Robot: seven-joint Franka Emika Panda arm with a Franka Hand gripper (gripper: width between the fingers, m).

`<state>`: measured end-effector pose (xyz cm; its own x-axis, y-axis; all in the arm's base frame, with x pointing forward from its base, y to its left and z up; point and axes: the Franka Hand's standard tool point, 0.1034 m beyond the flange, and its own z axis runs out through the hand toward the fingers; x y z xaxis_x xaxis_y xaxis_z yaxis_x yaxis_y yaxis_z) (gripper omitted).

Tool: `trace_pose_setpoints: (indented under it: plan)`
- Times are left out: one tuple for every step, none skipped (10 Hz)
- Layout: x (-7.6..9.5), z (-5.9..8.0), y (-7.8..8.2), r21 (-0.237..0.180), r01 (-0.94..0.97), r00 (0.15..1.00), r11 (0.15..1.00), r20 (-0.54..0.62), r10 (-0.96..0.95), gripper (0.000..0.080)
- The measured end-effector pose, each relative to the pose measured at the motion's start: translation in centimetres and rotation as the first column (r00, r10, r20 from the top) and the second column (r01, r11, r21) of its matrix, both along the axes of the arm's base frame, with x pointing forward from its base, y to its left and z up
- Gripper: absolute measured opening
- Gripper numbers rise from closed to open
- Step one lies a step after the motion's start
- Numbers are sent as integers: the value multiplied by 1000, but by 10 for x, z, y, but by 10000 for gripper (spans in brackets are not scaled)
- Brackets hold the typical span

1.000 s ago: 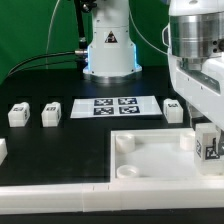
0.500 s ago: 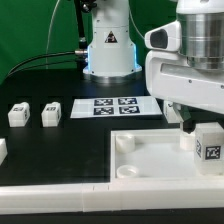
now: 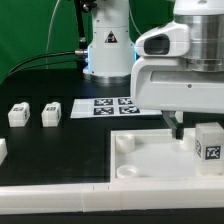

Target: Assemble one leg

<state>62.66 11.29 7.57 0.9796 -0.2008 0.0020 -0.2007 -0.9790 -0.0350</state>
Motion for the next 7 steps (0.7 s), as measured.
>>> trace_pose_setpoints:
  plan:
    - [0,0,-1,-6,-98,995,995,3,98,649]
    - [0,0,-2,-8,-196,981,981,6,196,649]
    - [0,0,-3,-9,-249,968,968,7,249,649]
    - [0,0,-3,-8,-250,968,968,7,250,649]
    - [0,0,-3,-8,-248,969,969,7,248,649]
    - [0,0,-3,-8,-248,969,969,7,248,534]
    - [0,0,-3,-8,-248,969,969,7,248,534]
